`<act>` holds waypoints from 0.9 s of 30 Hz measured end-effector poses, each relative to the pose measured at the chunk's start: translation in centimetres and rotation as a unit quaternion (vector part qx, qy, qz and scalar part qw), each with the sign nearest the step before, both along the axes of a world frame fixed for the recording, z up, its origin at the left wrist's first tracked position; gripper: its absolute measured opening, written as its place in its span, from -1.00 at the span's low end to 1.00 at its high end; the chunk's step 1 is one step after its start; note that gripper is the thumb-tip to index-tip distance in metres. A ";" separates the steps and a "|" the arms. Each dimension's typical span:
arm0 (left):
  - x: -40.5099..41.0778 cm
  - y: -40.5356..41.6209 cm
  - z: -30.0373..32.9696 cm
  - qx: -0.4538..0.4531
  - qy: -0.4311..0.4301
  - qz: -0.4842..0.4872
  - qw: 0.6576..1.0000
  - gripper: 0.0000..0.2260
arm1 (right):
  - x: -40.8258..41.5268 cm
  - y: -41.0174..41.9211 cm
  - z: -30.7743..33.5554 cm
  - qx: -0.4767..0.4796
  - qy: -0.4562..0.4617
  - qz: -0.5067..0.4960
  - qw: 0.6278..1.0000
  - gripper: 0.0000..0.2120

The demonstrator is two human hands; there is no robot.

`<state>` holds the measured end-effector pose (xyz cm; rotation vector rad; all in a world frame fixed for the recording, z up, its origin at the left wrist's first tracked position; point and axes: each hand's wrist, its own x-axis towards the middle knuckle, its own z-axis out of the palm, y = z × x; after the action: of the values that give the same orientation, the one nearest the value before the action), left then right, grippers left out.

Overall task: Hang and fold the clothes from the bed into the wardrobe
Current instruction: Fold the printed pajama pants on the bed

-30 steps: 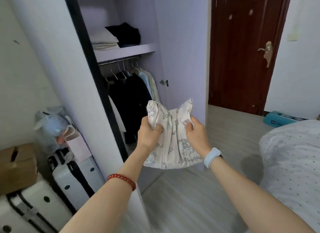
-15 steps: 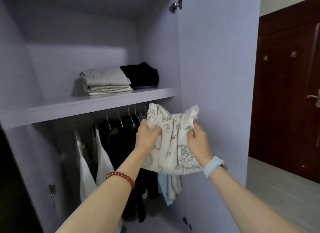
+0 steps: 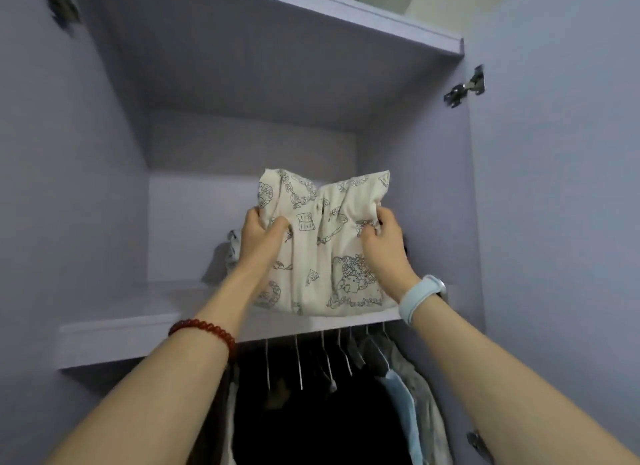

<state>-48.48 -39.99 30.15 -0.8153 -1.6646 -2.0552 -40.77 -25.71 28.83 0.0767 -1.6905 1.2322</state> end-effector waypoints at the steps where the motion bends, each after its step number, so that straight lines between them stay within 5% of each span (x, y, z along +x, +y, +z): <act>1: -1.7 -0.1 1.2 0.013 0.006 0.016 1.000 -0.79 | -1.6 0.1 1.4 0.005 0.004 0.023 1.000 -0.64; 12: -15.9 1.8 9.7 0.069 0.103 0.060 0.990 -0.79 | -18.7 4.4 11.0 0.061 0.086 0.093 0.990 -0.69; 16: -23.2 3.9 11.0 0.070 0.055 0.105 0.990 -0.77 | -26.6 7.1 12.3 0.040 0.068 0.114 0.990 -0.75; 18: -27.6 4.9 10.7 -0.055 -0.028 0.183 0.981 -0.63 | -31.6 9.0 12.4 0.063 -0.050 0.070 0.994 -0.76; 21: -31.1 5.4 9.1 -0.354 -0.119 0.339 0.863 -0.39 | -34.8 11.0 11.3 0.199 -0.283 -0.050 0.937 -0.70; 24: -32.2 6.1 8.2 -0.436 0.020 0.415 0.798 -0.44 | -35.8 11.9 10.1 0.298 -0.205 -0.163 0.918 -0.60; 27: -33.1 6.6 7.4 -0.507 0.105 0.350 0.780 -0.53 | -36.3 11.4 8.7 0.417 -0.141 -0.093 0.893 -0.59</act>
<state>-81.57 -33.36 37.53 -0.4994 -2.4046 -0.4587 -77.12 -14.27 37.48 0.2547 -2.3213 0.3099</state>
